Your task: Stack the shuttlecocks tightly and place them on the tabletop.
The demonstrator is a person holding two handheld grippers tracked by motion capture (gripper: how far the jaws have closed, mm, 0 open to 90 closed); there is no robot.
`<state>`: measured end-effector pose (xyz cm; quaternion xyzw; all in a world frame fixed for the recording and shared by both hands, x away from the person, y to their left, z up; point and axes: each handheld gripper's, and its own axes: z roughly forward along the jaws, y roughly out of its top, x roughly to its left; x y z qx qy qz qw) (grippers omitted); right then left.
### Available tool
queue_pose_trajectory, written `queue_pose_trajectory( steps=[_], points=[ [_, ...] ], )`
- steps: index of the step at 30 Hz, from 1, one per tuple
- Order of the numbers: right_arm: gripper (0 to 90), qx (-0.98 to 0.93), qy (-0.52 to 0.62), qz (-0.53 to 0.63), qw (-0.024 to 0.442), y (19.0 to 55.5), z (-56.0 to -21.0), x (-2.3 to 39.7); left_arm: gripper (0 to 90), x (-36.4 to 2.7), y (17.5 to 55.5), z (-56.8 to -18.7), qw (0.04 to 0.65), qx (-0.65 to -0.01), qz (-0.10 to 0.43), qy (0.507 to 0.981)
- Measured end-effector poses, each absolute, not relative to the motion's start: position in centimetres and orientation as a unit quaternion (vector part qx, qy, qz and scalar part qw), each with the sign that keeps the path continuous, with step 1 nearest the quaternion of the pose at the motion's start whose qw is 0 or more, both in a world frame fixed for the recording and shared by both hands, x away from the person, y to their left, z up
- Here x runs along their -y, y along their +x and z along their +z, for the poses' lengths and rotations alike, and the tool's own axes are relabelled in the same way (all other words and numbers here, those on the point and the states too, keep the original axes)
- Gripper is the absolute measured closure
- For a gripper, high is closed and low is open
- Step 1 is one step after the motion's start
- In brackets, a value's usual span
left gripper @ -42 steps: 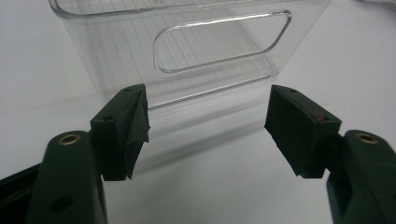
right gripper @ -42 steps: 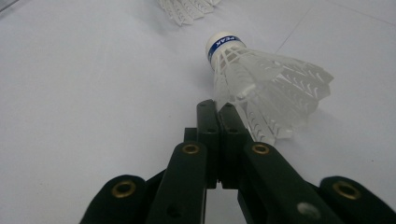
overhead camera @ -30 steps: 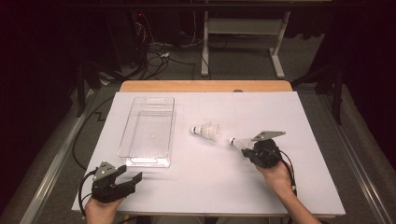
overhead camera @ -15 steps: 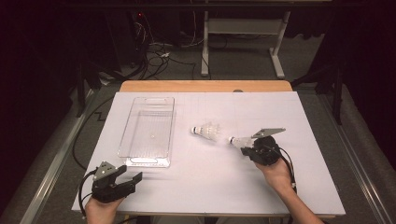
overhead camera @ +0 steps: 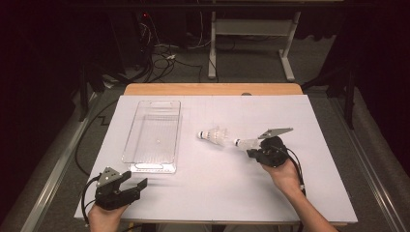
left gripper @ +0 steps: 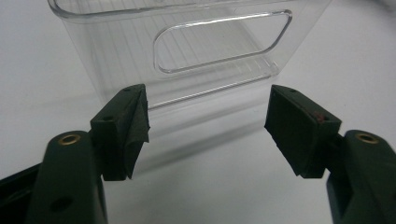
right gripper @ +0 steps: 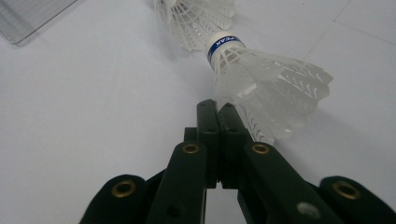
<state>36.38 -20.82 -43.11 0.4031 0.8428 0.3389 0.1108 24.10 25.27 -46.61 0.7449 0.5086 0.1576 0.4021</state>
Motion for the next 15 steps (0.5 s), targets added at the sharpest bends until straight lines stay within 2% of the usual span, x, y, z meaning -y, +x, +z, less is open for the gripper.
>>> queue_pose_trajectory(
  steps=[15],
  points=[
    [90.0,-0.845,0.398,0.341,0.105,37.03,-42.93,20.17,31.2,-25.27,24.10,-46.61,0.402,-0.508,0.158,0.745]
  ],
)
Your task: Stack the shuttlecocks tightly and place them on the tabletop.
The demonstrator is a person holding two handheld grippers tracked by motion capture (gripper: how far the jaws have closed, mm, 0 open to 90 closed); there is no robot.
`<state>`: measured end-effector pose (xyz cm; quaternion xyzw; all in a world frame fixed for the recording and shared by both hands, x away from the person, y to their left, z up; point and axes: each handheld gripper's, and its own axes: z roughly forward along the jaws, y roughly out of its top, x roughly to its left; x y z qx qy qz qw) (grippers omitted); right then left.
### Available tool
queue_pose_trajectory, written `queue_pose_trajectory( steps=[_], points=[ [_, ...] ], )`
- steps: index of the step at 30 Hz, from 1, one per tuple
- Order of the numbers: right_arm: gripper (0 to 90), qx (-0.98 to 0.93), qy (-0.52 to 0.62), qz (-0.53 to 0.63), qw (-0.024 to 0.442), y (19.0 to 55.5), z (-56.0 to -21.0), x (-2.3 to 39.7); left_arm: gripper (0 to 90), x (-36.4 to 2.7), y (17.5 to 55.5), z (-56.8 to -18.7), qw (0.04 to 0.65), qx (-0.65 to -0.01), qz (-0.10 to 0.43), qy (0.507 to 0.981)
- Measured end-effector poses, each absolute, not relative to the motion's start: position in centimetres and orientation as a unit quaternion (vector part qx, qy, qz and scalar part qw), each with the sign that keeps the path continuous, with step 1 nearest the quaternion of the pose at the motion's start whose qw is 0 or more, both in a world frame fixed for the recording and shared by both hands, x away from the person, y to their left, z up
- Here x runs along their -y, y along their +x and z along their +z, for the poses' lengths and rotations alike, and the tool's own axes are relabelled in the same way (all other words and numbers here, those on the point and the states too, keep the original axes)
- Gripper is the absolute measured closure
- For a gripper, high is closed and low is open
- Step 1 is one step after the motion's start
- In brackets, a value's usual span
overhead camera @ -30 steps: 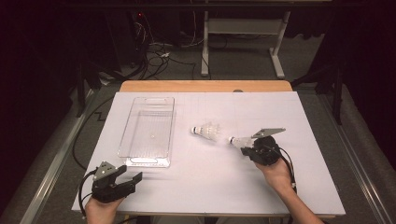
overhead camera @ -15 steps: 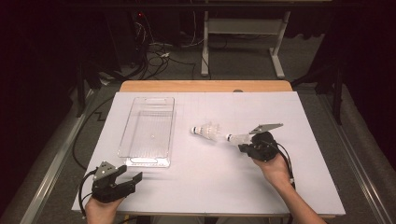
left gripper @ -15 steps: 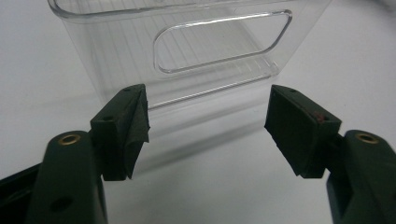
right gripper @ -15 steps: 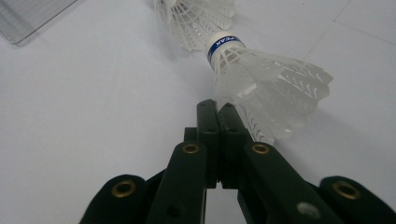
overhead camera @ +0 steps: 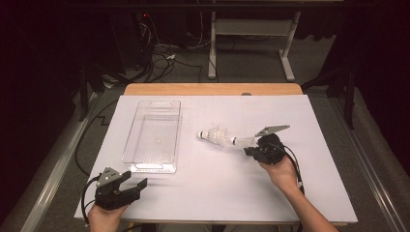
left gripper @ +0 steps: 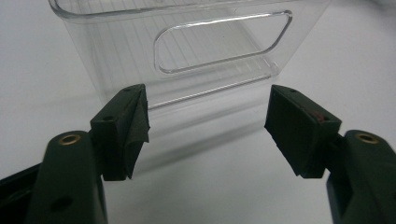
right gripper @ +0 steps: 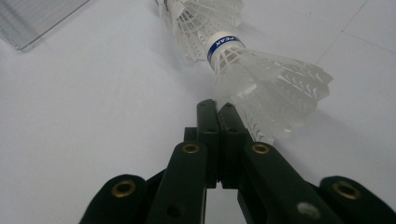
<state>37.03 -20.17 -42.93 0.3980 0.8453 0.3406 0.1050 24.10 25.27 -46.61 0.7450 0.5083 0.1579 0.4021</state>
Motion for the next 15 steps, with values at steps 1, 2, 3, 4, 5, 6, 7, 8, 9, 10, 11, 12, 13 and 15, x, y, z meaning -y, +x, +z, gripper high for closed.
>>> queue_pose_trajectory(
  steps=[1,2,3,4,5,6,7,8,9,10,11,12,13,15],
  points=[
    [90.0,-0.845,0.398,0.341,0.105,37.03,-42.93,20.17,31.2,-25.27,24.10,-46.61,0.402,-0.508,0.158,0.745],
    [90.0,-0.845,0.398,0.341,0.104,37.08,-42.93,20.15,31.2,-25.26,24.10,-46.61,0.402,-0.508,0.158,0.745],
    [90.0,-0.845,0.398,0.341,0.104,37.19,-42.95,20.10,31.2,-25.26,24.10,-46.61,0.402,-0.508,0.158,0.745],
    [90.0,-0.845,0.398,0.341,0.104,37.19,-42.95,20.10,31.3,-25.26,24.10,-46.61,0.402,-0.508,0.158,0.745],
    [90.0,-0.845,0.398,0.341,0.103,37.26,-42.95,20.09,31.3,-25.26,24.10,-46.61,0.402,-0.508,0.158,0.745],
    [90.0,-0.845,0.398,0.342,0.103,37.39,-42.98,20.03,31.2,-25.27,24.10,-46.61,0.402,-0.508,0.158,0.745],
    [90.0,-0.845,0.399,0.342,0.102,37.44,-42.97,20.00,31.2,-25.26,24.10,-46.61,0.402,-0.508,0.158,0.745],
    [90.0,-0.845,0.399,0.342,0.102,37.44,-42.97,20.00,31.2,-25.26,24.10,-46.61,0.402,-0.508,0.158,0.745],
    [90.0,-0.845,0.397,0.343,0.102,37.52,-43.00,20.00,31.2,-25.26,24.11,-46.61,0.402,-0.508,0.158,0.745],
    [90.0,-0.845,0.398,0.343,0.101,37.57,-43.02,19.96,31.2,-25.25,24.11,-46.62,0.402,-0.509,0.158,0.745],
    [90.0,-0.844,0.400,0.342,0.100,37.66,-43.06,19.91,31.2,-25.25,24.11,-46.62,0.402,-0.509,0.158,0.745],
    [90.0,-0.845,0.400,0.342,0.100,37.72,-43.09,19.90,31.2,-25.25,24.11,-46.62,0.402,-0.509,0.158,0.745],
    [90.0,-0.845,0.400,0.341,0.100,37.76,-43.10,19.89,31.2,-25.25,24.11,-46.62,0.402,-0.509,0.158,0.745],
    [90.0,-0.845,0.400,0.341,0.099,37.86,-43.12,19.87,31.2,-25.26,24.11,-46.61,0.402,-0.508,0.158,0.745]
  ],
)
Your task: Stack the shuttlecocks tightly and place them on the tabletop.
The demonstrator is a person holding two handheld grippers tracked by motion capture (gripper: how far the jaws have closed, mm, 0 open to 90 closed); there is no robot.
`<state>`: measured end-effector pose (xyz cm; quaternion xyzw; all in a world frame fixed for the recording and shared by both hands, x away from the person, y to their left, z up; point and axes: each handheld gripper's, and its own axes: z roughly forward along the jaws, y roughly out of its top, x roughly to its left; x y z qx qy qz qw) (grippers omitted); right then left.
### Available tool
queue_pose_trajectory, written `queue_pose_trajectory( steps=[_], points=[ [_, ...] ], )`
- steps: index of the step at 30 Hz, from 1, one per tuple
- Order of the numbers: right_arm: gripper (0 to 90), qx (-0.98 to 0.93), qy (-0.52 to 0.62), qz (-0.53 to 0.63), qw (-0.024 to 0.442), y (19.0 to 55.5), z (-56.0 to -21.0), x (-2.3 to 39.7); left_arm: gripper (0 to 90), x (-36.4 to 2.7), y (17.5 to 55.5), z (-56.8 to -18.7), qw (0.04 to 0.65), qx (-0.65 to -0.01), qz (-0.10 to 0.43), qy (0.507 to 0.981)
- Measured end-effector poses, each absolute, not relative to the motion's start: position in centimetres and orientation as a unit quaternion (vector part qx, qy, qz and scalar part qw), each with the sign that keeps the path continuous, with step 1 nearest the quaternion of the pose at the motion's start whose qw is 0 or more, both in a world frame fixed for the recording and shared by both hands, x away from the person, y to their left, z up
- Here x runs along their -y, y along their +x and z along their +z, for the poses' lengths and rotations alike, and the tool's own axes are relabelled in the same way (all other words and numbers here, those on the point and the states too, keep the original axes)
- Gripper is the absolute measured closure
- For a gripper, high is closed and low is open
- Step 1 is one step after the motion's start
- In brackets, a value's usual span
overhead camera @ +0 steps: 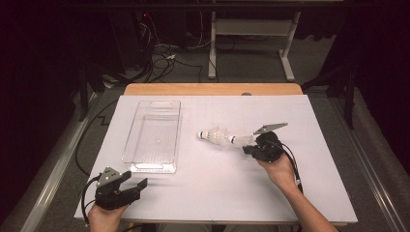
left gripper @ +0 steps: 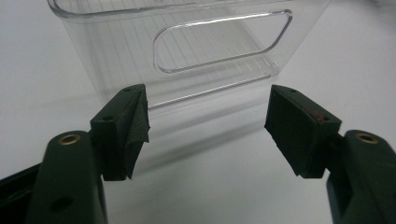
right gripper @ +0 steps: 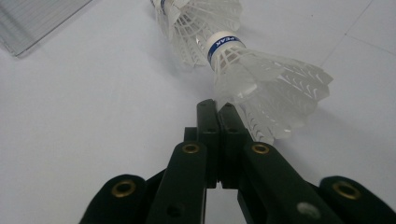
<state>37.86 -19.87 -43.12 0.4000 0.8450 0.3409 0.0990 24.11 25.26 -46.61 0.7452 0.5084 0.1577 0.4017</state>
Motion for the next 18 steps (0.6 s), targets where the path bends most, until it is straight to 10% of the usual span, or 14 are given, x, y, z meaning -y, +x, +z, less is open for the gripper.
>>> queue_pose_trajectory(
  steps=[18],
  points=[
    [90.0,-0.846,0.399,0.339,0.093,38.74,-43.07,19.05,31.2,-25.25,24.11,-46.62,0.402,-0.508,0.157,0.745]
  ],
)
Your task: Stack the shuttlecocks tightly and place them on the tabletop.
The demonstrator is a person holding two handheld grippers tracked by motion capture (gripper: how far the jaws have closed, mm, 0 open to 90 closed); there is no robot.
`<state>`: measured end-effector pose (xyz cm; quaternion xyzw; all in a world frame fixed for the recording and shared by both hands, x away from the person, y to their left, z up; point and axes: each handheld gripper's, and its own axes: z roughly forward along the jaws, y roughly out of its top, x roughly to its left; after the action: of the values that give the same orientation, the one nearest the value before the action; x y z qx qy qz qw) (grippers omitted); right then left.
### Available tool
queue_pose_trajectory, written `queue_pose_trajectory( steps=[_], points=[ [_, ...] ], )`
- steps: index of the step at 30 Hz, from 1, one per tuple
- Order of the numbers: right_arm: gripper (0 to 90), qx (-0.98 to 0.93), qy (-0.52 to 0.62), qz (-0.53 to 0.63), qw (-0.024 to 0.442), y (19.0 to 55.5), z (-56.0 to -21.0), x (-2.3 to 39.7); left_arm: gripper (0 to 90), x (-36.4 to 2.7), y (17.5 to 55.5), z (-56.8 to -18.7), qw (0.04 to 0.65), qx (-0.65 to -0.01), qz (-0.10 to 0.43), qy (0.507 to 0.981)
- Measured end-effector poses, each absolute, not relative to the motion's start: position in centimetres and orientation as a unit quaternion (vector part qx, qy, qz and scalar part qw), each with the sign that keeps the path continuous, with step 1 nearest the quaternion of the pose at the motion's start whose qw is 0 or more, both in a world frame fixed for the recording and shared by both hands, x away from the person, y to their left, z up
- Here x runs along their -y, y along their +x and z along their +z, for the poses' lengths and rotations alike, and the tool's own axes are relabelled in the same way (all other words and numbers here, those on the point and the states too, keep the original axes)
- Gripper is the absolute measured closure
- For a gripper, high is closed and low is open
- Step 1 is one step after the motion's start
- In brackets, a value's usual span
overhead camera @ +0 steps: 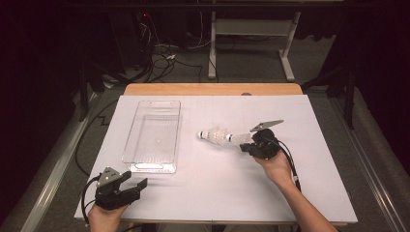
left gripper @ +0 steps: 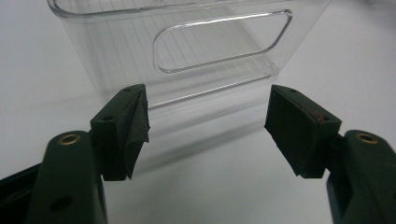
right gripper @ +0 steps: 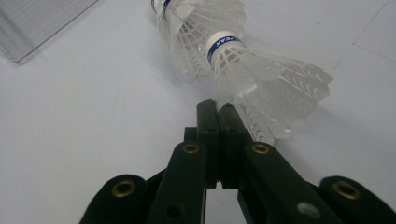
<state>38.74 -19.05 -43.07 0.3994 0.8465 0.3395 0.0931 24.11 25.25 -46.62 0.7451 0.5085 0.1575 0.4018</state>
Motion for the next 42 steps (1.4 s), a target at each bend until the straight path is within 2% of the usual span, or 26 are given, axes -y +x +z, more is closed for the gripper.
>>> queue_pose_trajectory(
  steps=[42],
  points=[
    [90.0,-0.856,0.385,0.338,0.072,40.5,-43.4,16.2,31.2,-25.3,24.2,-46.6,0.401,-0.507,0.155,0.746]
  ],
)
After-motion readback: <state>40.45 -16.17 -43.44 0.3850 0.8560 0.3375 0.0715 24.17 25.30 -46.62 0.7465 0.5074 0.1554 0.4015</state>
